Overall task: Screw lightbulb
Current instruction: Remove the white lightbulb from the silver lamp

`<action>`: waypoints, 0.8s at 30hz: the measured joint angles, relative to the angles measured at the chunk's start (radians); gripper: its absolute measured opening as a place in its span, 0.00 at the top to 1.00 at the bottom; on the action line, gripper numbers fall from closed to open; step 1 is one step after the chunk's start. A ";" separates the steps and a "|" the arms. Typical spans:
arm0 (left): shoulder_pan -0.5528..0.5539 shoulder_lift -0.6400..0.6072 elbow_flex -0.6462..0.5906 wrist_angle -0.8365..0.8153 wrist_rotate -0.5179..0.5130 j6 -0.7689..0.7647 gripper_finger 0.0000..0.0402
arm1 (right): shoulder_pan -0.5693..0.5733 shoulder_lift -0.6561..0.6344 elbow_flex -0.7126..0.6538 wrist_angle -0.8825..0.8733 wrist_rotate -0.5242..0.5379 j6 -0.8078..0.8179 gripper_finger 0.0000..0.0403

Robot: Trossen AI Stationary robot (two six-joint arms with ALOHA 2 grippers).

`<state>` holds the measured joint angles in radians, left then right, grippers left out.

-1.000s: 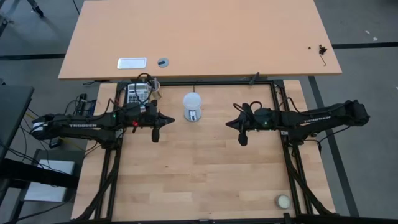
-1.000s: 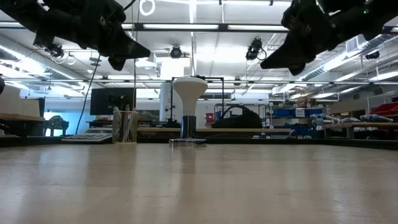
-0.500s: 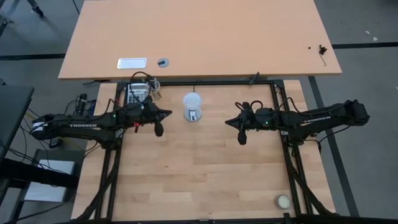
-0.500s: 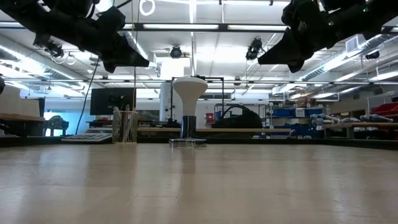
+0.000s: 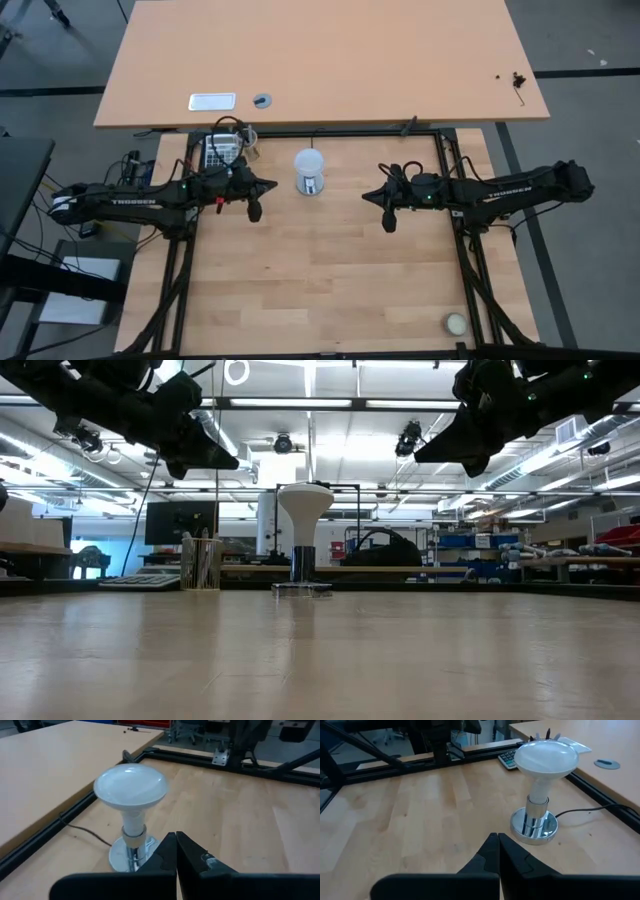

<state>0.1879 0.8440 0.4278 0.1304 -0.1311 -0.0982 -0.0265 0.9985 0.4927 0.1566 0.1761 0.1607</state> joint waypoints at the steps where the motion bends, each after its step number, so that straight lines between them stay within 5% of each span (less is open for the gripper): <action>1: 0.000 0.000 0.000 0.006 0.011 0.000 1.00 | 0.000 0.000 0.000 0.000 0.000 0.002 0.99; 17: 0.000 0.000 0.002 0.076 0.026 -0.014 1.00 | 0.000 0.010 0.000 0.000 -0.005 0.050 0.96; 24: 0.000 0.077 0.098 0.058 0.106 0.030 1.00 | 0.000 0.077 0.000 0.060 0.001 0.056 0.98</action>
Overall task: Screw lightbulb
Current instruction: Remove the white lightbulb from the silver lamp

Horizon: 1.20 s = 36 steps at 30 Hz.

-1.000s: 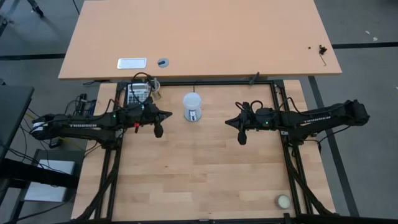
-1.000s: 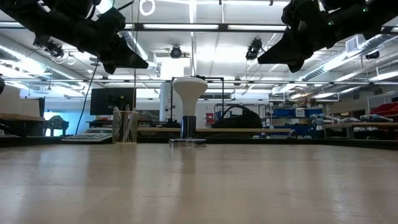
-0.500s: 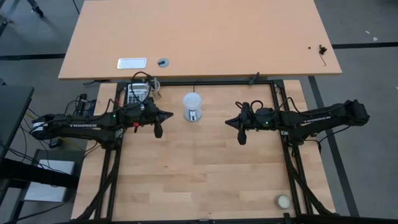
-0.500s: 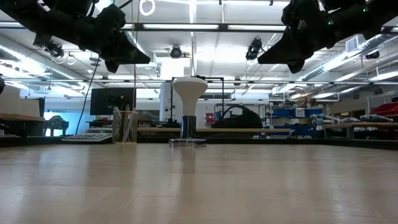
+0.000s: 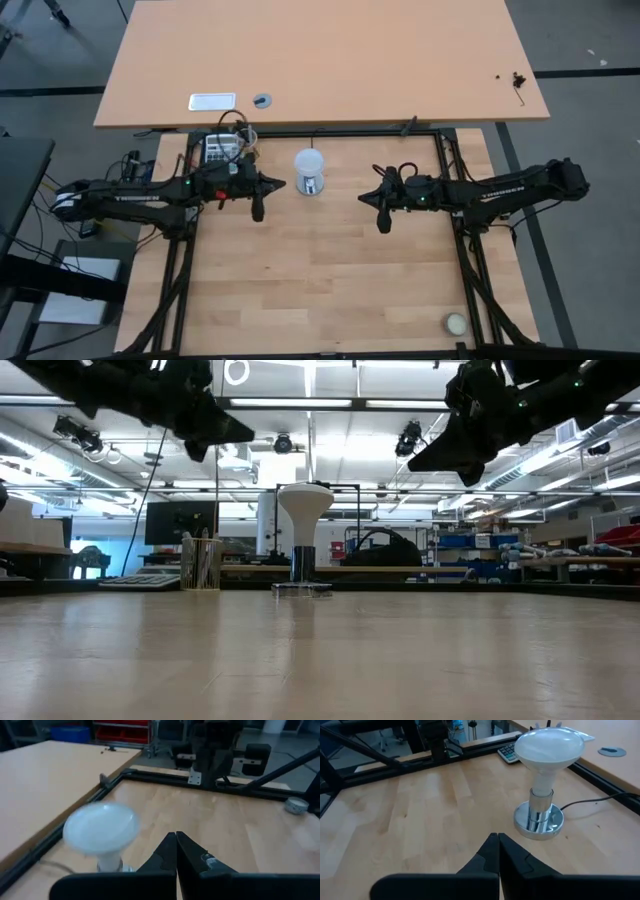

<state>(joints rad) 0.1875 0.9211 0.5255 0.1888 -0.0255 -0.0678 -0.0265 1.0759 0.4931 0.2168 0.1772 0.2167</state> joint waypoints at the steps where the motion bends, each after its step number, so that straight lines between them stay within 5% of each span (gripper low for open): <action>1: 0.000 0.024 0.019 0.002 0.005 0.012 1.00 | 0.000 0.011 0.000 0.016 0.000 0.002 0.98; 14: 0.060 0.300 0.302 -0.122 0.045 0.134 1.00 | 0.000 0.059 0.003 0.110 0.002 0.021 0.99; 26: 0.163 0.475 0.465 -0.192 0.204 0.172 1.00 | 0.013 0.203 0.195 0.075 0.005 -0.004 0.99; 36: 0.187 0.500 0.502 -0.285 0.081 0.220 1.00 | -0.012 0.405 0.377 0.067 0.042 -0.036 0.99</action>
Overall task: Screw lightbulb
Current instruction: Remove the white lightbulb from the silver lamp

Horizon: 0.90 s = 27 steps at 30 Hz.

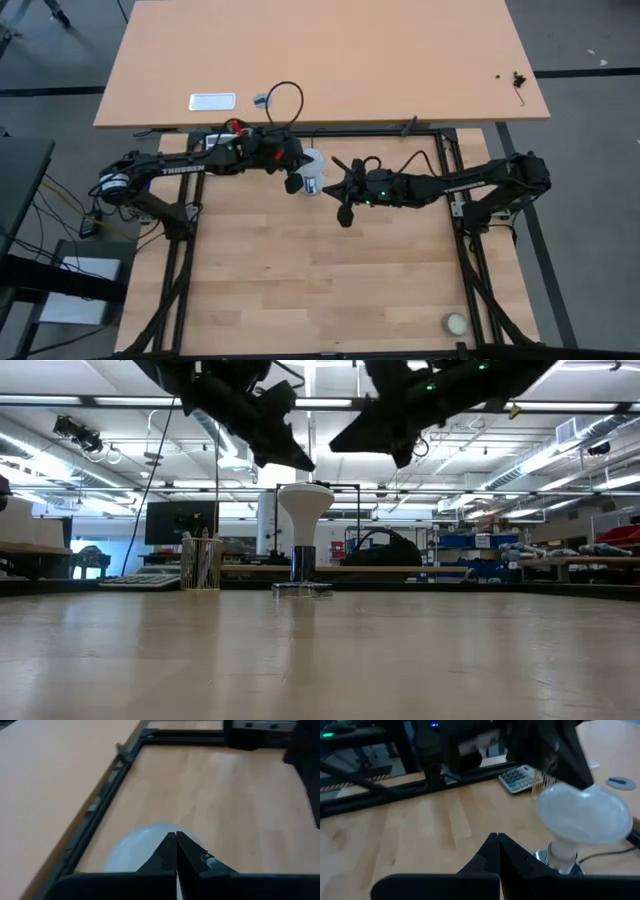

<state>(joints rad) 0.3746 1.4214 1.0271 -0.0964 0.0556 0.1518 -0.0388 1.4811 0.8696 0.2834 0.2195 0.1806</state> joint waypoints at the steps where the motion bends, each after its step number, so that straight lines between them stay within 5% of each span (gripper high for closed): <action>1: 0.003 -0.001 0.000 -0.001 -0.012 0.003 1.00 | -0.006 0.011 0.011 0.000 0.000 -0.001 0.99; 12: 0.041 0.025 0.000 -0.039 -0.019 0.025 1.00 | -0.065 0.142 0.095 -0.006 0.000 -0.027 0.99; 27: 0.046 0.030 0.000 -0.060 -0.026 0.028 1.00 | -0.153 0.154 0.096 -0.060 0.021 -0.028 0.99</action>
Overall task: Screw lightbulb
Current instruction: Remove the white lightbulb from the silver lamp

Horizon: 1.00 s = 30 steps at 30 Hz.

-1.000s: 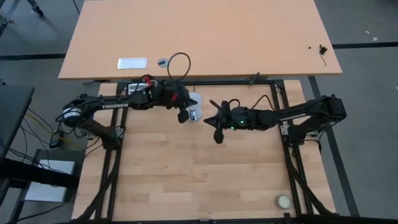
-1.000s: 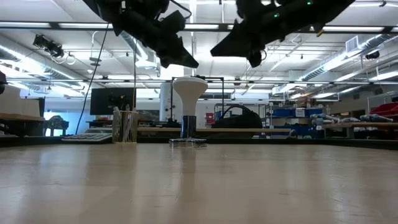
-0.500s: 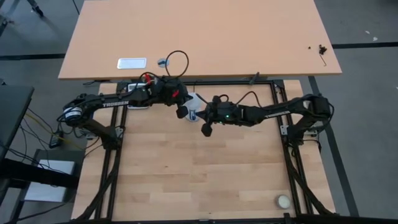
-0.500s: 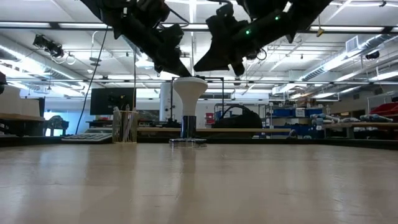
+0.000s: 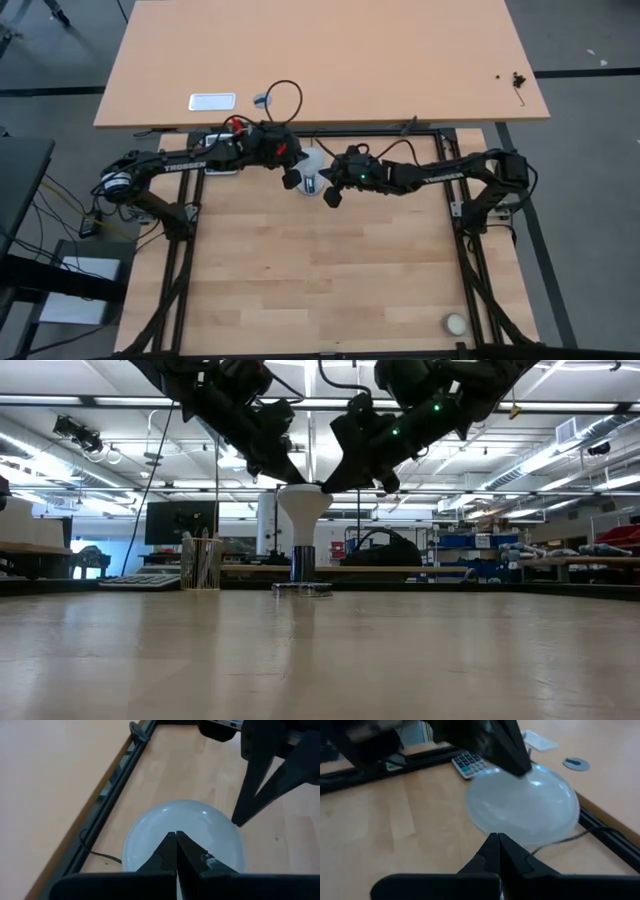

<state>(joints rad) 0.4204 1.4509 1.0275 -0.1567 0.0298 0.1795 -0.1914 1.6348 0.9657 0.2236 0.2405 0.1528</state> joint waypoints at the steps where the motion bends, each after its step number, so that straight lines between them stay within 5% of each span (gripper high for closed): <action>1: 0.001 0.000 0.000 0.000 -0.002 0.000 1.00 | -0.004 0.000 0.000 -0.002 -0.001 0.000 0.99; 15: -0.003 -0.001 0.000 -0.024 0.014 -0.001 1.00 | -0.061 -0.004 -0.001 -0.001 0.125 0.028 0.99; 23: -0.002 0.000 0.000 -0.023 0.009 -0.001 1.00 | -0.007 -0.019 -0.001 0.053 -0.112 -0.014 0.99; 30: -0.002 0.001 -0.001 -0.022 0.007 -0.007 1.00 | 0.002 -0.017 -0.001 0.046 -0.102 -0.018 0.99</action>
<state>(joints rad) 0.4187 1.4517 1.0264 -0.1783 0.0369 0.1723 -0.1892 1.6180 0.9649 0.2697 0.1383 0.1349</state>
